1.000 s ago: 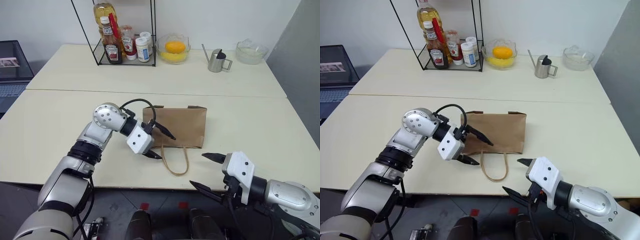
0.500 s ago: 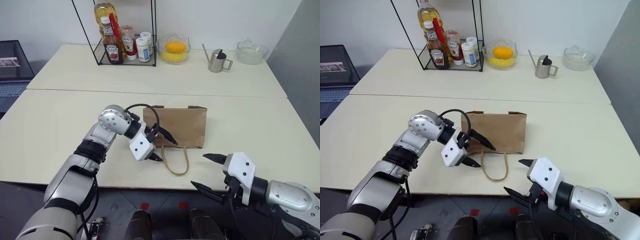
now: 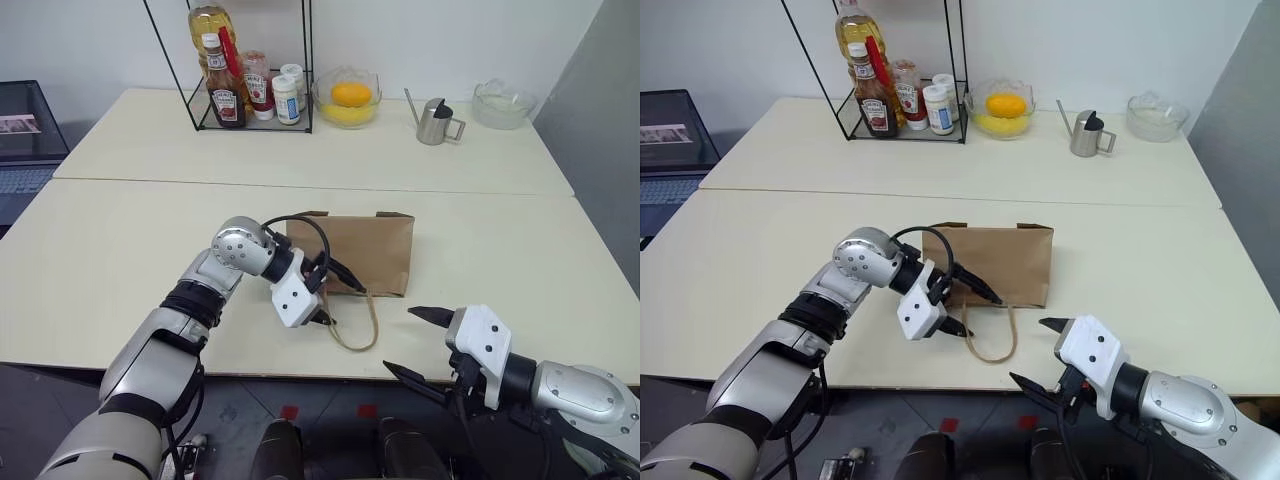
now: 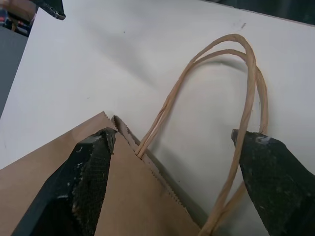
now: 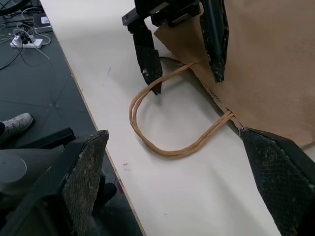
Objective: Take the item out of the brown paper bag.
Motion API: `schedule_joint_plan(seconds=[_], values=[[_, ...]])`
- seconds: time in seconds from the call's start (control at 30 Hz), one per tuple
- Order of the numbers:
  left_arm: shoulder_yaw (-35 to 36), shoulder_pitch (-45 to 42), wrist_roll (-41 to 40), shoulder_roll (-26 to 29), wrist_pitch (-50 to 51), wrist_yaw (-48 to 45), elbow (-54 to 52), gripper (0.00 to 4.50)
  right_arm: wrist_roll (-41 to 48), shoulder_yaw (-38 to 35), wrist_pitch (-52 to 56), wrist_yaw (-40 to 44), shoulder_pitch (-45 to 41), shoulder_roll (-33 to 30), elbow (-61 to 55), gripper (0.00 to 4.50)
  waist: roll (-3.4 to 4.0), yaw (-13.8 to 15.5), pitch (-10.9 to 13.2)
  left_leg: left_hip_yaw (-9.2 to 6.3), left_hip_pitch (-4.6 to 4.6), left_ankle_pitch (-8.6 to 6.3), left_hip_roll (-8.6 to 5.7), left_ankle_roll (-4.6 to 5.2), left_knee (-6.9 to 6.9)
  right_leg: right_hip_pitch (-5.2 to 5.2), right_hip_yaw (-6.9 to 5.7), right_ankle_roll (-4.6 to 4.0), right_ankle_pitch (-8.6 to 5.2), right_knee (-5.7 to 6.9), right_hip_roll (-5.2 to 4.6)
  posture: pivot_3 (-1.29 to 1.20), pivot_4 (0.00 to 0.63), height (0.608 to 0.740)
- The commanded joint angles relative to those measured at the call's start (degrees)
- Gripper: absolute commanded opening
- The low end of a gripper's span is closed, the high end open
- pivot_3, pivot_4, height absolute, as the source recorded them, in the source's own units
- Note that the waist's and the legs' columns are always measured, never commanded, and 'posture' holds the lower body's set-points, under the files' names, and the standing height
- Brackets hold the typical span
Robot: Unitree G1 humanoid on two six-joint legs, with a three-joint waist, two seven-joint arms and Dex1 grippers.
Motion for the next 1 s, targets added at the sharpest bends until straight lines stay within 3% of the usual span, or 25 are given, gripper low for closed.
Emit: schedule_joint_plan(seconds=[0.03, 0.1, 0.47, 0.63, 0.8, 1.0], values=[[-0.52, -0.79, 0.29, -0.01, -1.35, 1.67, -0.50, 3.83, -0.76, -0.47, -0.79, 0.36, 0.02, 0.28, -3.59, 4.50, 0.00, 0.00, 0.00, 0.00, 0.00, 0.00, 0.00, 0.00, 0.00, 0.00, 0.00, 0.00, 0.00, 0.00, 0.00, 0.00, 0.150, 0.740], [-0.86, -0.52, -0.17, 0.01, -1.24, 1.96, -0.97, 3.45, -1.07, -0.67, -0.74, 0.62, 0.20, 0.24, -3.59, 4.50, 0.00, 0.01, 0.00, 0.00, 0.00, 0.00, 0.00, 0.00, 0.00, 0.01, 0.00, 0.00, 0.00, 0.00, 0.00, 0.00, 0.150, 0.740], [-1.98, 1.08, -6.22, 2.03, 7.34, -2.05, -8.24, 0.03, -6.86, -0.49, -1.28, 4.16, 0.99, -1.17, -3.21, 4.50, 0.00, 0.00, 0.00, 0.00, 0.01, 0.00, 0.00, 0.00, 0.00, 0.02, 0.00, 0.00, 0.00, 0.00, 0.00, 0.00, 0.150, 0.740], [0.88, 2.26, -9.56, 3.40, 22.84, -1.43, -13.63, 0.03, -14.91, 2.61, -5.56, 7.93, 0.42, -2.79, -1.28, 4.50, 0.00, -0.02, 0.00, -0.01, 0.02, 0.00, 0.00, 0.00, 0.00, 0.02, -0.01, 0.01, -0.01, 0.00, 0.00, 0.00, 0.150, 0.740], [4.41, 2.19, -10.00, 4.52, 34.89, 0.79, -16.62, 0.03, -28.70, 8.35, -17.79, 13.24, -0.29, -5.79, 5.65, 4.50, 0.00, -0.04, 0.00, -0.01, 0.02, 0.00, 0.00, 0.00, 0.00, 0.02, -0.02, 0.02, -0.01, -0.03, 0.00, 0.00, 0.150, 0.740], [7.28, 3.21, -10.04, 4.84, 44.09, 3.12, -20.80, 0.03, -40.92, 14.71, -33.44, 14.44, -6.30, -0.19, 16.62, 4.50, 0.00, -0.16, 0.00, -0.01, 0.05, 0.00, 0.01, 0.00, -0.01, 0.02, -0.03, 0.02, -0.01, -0.04, 0.01, 0.00, 0.150, 0.740]])
